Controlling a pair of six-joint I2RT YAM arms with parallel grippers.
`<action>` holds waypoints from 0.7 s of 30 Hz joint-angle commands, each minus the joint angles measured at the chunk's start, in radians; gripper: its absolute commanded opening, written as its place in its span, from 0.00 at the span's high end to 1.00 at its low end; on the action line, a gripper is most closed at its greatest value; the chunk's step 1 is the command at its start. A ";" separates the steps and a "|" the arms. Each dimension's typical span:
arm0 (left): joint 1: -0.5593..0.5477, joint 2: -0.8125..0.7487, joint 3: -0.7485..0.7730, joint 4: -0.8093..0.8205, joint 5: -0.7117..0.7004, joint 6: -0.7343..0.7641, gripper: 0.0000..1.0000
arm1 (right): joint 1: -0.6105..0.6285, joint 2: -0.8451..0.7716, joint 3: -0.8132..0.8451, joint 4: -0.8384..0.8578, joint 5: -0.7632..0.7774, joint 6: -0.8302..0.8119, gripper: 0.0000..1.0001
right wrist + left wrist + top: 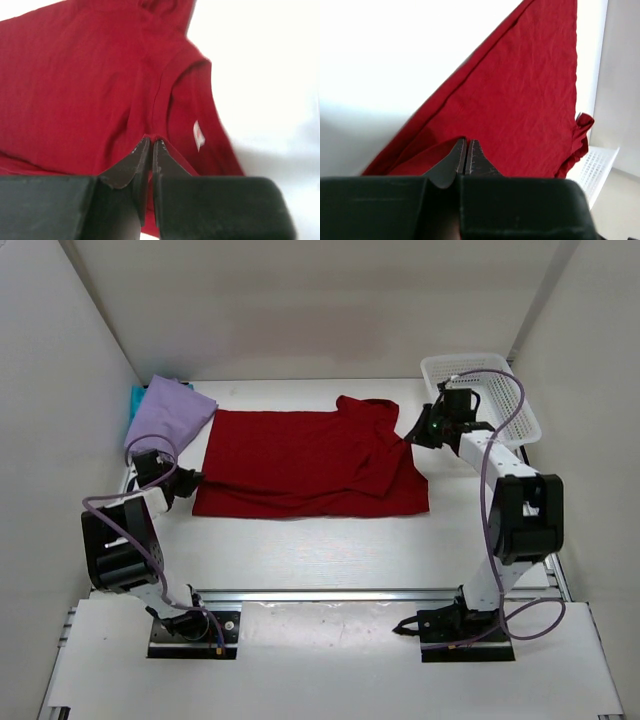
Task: Fold and stack the t-shirts
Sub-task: Fold the flattened tshirt in 1/3 of the way
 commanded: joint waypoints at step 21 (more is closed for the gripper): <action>0.063 -0.278 -0.233 -0.101 0.019 0.156 0.55 | -0.021 -0.547 -0.689 0.233 0.053 0.113 0.96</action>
